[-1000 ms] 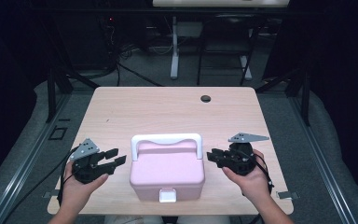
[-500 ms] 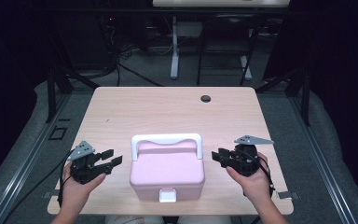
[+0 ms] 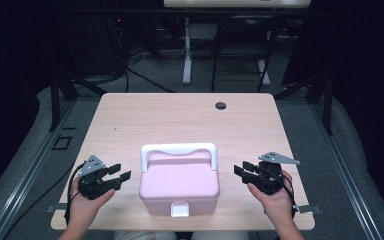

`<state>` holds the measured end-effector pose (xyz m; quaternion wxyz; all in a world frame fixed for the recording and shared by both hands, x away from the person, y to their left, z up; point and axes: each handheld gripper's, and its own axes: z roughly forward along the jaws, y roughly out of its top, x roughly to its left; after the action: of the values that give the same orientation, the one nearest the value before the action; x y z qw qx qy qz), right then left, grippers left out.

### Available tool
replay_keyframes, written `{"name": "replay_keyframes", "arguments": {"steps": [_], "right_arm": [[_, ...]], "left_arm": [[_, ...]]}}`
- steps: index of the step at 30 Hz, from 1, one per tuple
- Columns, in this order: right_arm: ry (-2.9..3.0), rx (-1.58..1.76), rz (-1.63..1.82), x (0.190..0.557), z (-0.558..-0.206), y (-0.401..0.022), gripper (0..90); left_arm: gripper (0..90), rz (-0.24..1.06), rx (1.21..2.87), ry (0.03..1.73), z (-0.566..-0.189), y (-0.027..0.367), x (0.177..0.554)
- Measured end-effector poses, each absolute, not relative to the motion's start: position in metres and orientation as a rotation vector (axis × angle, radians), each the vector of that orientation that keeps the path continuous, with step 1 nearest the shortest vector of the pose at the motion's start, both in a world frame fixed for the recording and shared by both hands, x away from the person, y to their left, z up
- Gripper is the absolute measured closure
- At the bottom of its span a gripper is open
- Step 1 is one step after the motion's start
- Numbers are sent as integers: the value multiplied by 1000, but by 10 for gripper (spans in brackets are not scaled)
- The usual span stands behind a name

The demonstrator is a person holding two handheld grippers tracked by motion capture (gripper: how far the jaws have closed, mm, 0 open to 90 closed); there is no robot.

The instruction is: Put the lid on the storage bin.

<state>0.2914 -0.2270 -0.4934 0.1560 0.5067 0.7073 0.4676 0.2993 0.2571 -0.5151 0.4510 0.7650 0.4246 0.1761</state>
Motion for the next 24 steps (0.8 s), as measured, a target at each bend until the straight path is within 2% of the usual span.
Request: {"name": "replay_keyframes", "arguments": {"steps": [24], "right_arm": [[2084, 1461, 1212, 305, -541, -226, 525]], "left_arm": [[479, 435, 1954, 1068, -541, 256, 306]]}}
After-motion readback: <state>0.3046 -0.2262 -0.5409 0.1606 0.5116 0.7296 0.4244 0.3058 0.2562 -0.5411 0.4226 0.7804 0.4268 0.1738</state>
